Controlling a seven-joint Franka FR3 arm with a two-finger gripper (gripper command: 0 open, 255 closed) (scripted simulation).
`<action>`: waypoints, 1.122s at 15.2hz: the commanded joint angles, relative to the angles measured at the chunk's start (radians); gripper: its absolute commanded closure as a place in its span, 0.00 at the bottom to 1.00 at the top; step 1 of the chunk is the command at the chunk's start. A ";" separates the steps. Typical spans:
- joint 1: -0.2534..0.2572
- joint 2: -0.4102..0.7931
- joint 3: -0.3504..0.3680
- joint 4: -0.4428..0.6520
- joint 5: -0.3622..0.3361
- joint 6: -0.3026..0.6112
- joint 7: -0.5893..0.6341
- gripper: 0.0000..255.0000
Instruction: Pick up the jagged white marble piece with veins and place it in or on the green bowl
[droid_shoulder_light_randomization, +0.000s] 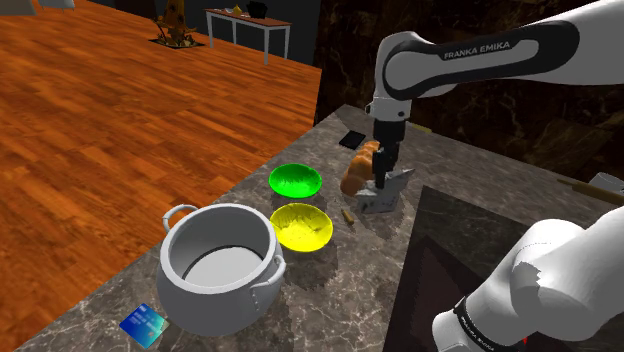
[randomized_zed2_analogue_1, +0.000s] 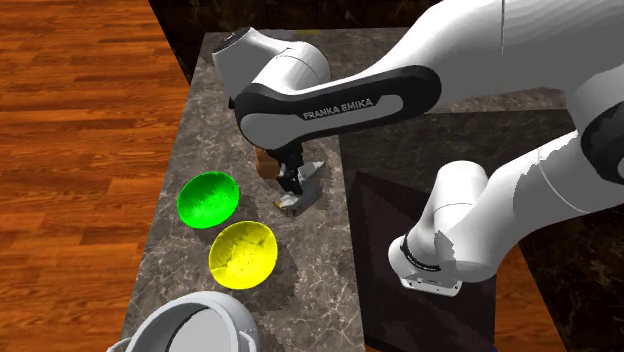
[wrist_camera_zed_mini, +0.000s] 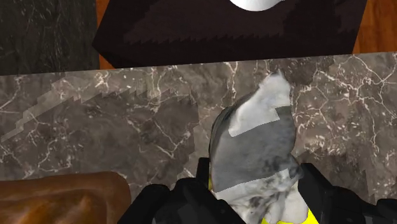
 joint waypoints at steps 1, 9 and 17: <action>0.010 0.084 0.005 0.082 0.014 0.002 0.006 1.00; 0.024 0.396 0.011 0.451 0.053 -0.056 0.011 1.00; 0.016 0.742 0.021 0.947 0.088 -0.206 0.025 1.00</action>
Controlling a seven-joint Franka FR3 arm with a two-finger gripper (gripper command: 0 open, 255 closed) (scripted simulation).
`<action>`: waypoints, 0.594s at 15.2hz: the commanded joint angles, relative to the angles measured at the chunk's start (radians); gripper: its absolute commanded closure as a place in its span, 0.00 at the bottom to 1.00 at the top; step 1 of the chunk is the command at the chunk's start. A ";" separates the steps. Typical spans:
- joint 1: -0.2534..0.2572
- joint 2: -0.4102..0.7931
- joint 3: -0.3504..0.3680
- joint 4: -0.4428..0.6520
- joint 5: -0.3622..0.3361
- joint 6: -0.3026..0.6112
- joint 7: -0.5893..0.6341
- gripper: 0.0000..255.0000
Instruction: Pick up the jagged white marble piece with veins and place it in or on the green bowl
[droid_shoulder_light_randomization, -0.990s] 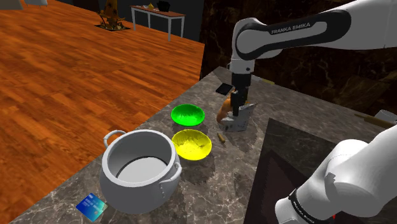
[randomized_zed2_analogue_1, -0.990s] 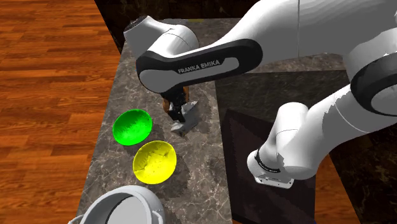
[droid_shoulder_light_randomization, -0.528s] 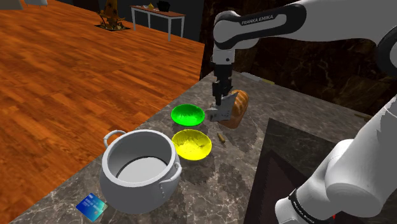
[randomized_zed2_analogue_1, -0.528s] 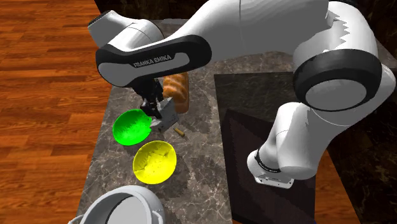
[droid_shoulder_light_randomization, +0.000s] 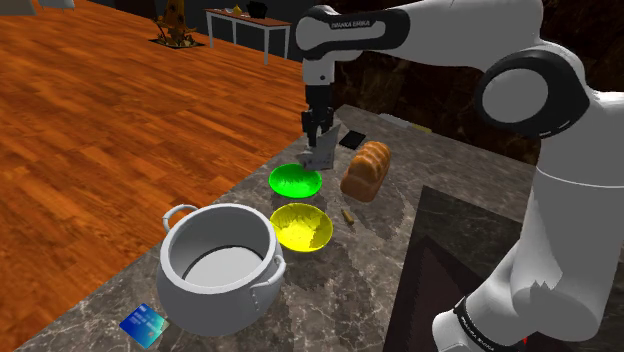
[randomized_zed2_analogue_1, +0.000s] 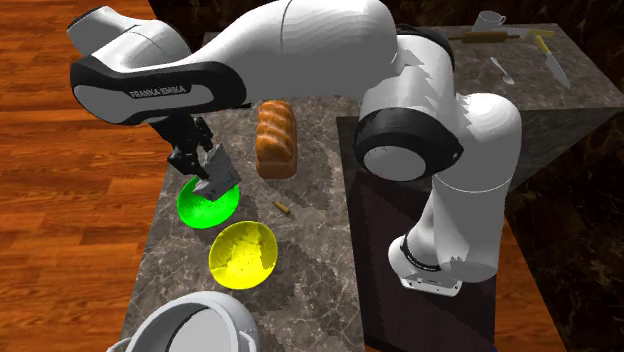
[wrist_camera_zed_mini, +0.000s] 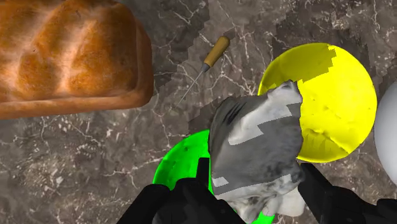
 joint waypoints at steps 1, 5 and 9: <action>-0.006 0.090 0.002 0.134 0.008 -0.043 0.003 1.00; -0.020 0.282 0.010 0.435 0.021 -0.151 0.018 1.00; -0.016 0.273 0.010 0.366 0.020 -0.092 0.013 1.00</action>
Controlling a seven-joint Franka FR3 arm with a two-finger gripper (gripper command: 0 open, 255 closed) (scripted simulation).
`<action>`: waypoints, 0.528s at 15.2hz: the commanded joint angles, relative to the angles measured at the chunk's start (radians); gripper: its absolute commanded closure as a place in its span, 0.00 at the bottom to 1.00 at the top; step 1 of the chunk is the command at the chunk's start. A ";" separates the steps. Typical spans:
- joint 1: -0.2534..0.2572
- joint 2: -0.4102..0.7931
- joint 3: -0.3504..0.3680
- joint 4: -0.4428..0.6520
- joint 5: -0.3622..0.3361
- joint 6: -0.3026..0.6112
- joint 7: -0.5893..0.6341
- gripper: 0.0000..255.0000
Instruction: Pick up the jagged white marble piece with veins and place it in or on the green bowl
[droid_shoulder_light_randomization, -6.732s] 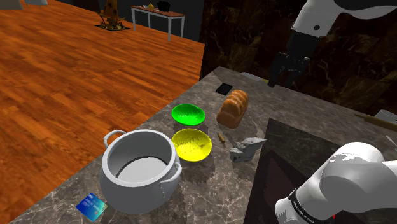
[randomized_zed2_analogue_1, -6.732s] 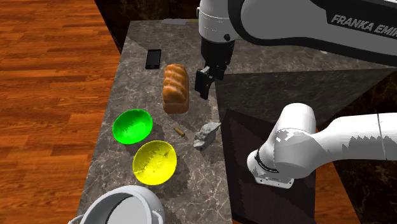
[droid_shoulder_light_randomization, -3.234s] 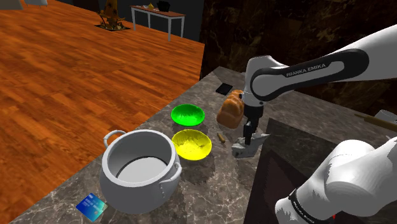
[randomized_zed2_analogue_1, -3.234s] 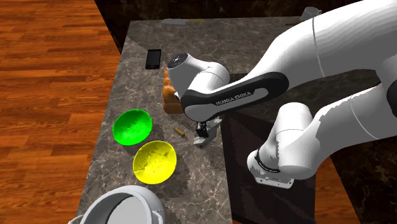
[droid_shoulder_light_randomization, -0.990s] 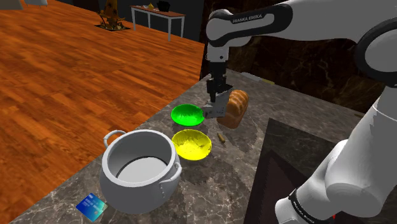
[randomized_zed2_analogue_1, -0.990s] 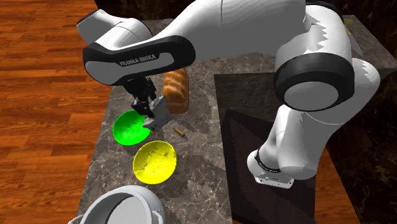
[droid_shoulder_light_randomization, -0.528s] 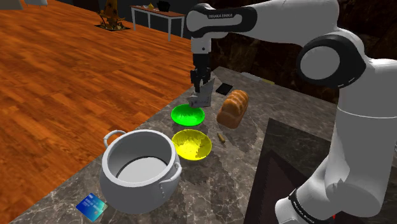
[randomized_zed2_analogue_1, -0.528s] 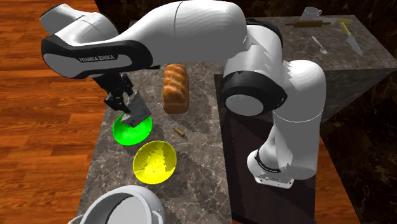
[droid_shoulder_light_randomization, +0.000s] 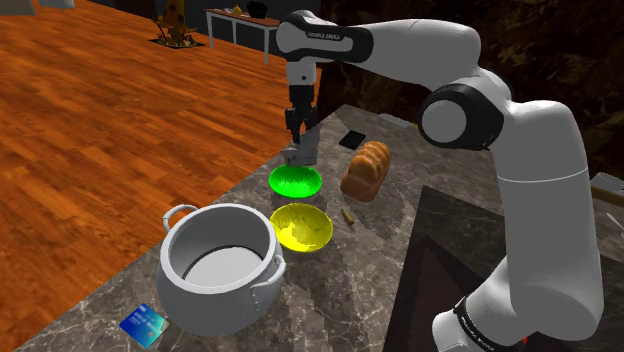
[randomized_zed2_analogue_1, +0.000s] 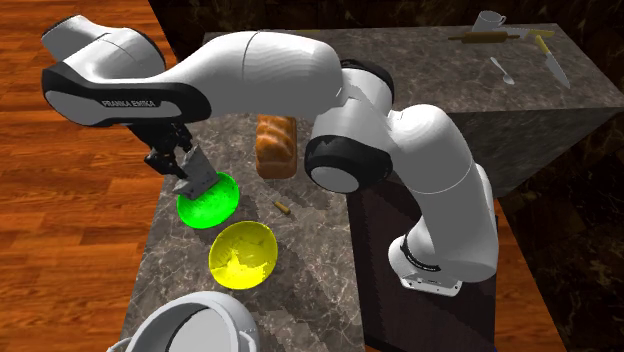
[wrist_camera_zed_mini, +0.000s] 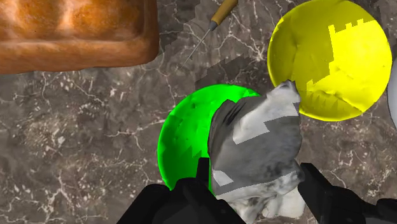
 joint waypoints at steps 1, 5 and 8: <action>0.002 -0.001 0.000 -0.029 0.000 0.029 -0.002 1.00; 0.004 -0.002 0.000 -0.084 0.000 0.083 -0.007 1.00; 0.006 0.001 0.000 -0.119 0.000 0.121 -0.011 1.00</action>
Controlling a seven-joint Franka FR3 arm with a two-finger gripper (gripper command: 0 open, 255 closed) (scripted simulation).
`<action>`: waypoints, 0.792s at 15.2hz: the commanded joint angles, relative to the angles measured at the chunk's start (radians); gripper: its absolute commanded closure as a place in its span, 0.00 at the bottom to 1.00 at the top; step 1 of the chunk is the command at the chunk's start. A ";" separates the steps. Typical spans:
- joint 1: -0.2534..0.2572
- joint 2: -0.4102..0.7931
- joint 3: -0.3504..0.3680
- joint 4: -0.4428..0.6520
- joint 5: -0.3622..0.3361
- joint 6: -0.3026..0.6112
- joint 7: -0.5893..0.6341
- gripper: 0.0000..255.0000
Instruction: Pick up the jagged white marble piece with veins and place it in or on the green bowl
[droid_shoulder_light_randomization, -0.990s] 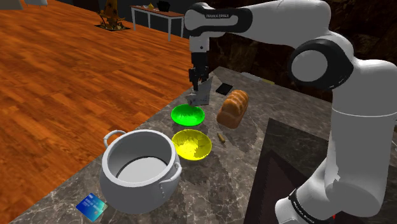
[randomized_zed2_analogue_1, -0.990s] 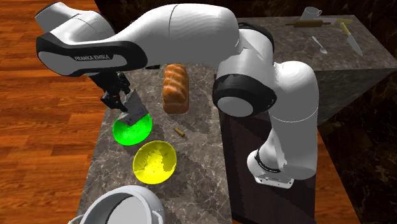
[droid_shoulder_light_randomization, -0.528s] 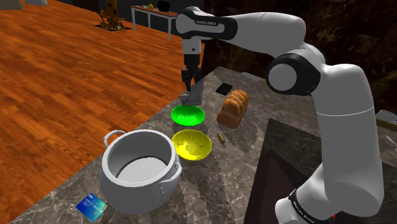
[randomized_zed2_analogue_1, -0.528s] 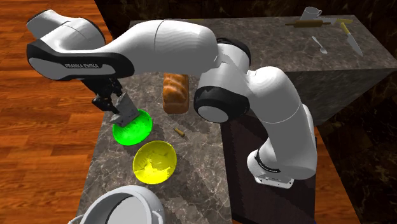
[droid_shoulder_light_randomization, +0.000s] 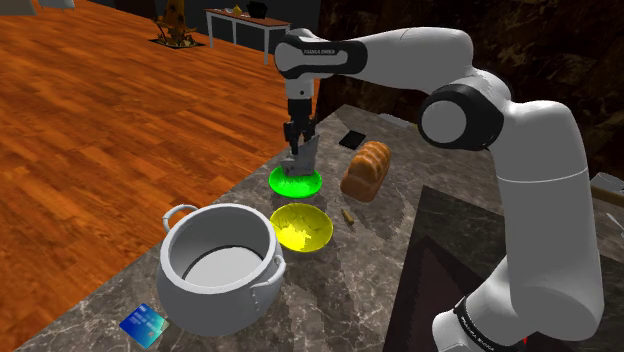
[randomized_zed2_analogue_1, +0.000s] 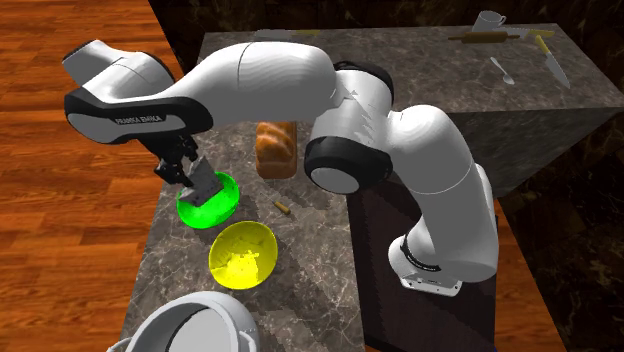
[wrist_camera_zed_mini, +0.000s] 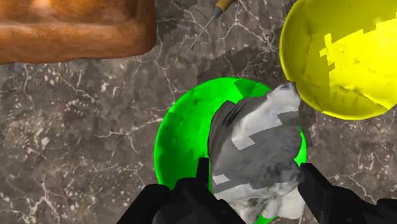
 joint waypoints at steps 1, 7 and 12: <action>0.001 0.002 0.000 -0.024 0.000 0.027 -0.003 1.00; 0.002 0.007 0.000 -0.048 0.001 0.057 -0.006 1.00; 0.002 0.008 0.000 -0.048 0.001 0.057 -0.006 0.00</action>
